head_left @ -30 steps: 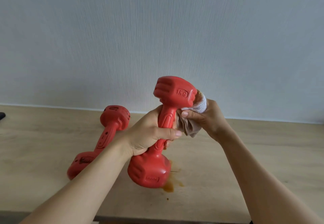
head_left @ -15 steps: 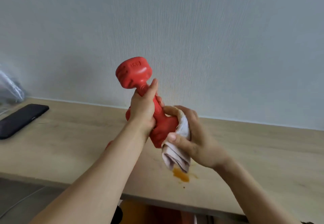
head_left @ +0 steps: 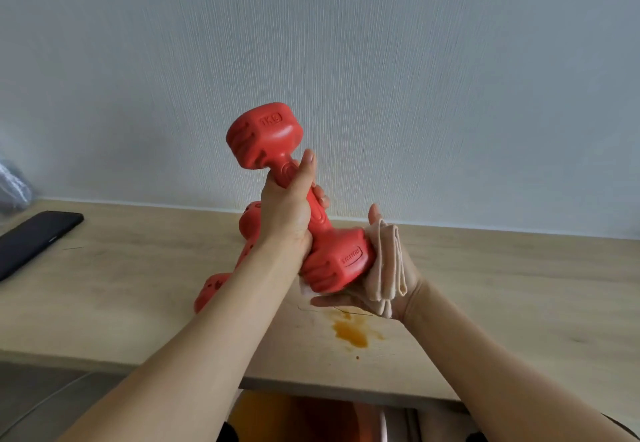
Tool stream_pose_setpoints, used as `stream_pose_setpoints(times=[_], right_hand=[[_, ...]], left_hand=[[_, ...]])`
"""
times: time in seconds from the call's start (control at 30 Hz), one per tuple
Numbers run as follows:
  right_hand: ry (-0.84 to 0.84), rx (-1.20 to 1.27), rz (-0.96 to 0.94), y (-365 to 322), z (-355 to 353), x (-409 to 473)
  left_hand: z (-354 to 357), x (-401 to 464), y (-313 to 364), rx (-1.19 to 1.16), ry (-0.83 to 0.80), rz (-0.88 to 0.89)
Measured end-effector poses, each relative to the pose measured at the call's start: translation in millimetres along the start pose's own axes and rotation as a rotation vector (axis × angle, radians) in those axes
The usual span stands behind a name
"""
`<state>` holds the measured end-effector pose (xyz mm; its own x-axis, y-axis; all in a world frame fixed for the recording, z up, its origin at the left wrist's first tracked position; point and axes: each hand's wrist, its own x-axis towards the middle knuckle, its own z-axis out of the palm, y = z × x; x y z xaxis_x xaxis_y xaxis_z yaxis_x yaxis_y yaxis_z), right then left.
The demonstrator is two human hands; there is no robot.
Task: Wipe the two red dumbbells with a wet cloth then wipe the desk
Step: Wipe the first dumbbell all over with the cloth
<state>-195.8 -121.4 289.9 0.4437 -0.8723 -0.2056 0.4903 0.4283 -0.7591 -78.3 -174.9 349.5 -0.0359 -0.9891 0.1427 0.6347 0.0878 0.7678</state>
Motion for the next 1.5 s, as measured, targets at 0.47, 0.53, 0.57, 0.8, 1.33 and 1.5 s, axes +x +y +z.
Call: stream_pose_setpoints(times=[0.47, 0.53, 0.57, 0.8, 1.33, 1.5], right_hand=[[0.078, 0.079, 0.052, 11.6, 1.8, -10.9], [0.145, 0.071, 0.042, 7.9, 4.0, -17.6], [0.164, 0.074, 0.011, 5.0, 4.3, -20.8], [0.38, 0.033, -0.34, -8.9, -3.1, -32.9], [0.663, 0.061, -0.559, 7.5, 1.4, -6.4], [0.715, -0.154, -0.619, -20.3, -16.5, -21.2]], left_hand=[[-15.4, 12.6, 4.4, 0.1, 0.131, 0.269], [-18.3, 14.1, 2.9, 0.111, 0.158, 0.274], [-20.1, 15.0, 3.1, 0.122, 0.17, 0.279], [-23.9, 19.2, -1.5, 0.144, 0.35, 0.235], [16.2, -0.5, -20.7, -0.106, 0.241, -0.198], [18.0, -6.1, -31.0, -0.171, 0.151, -0.417]])
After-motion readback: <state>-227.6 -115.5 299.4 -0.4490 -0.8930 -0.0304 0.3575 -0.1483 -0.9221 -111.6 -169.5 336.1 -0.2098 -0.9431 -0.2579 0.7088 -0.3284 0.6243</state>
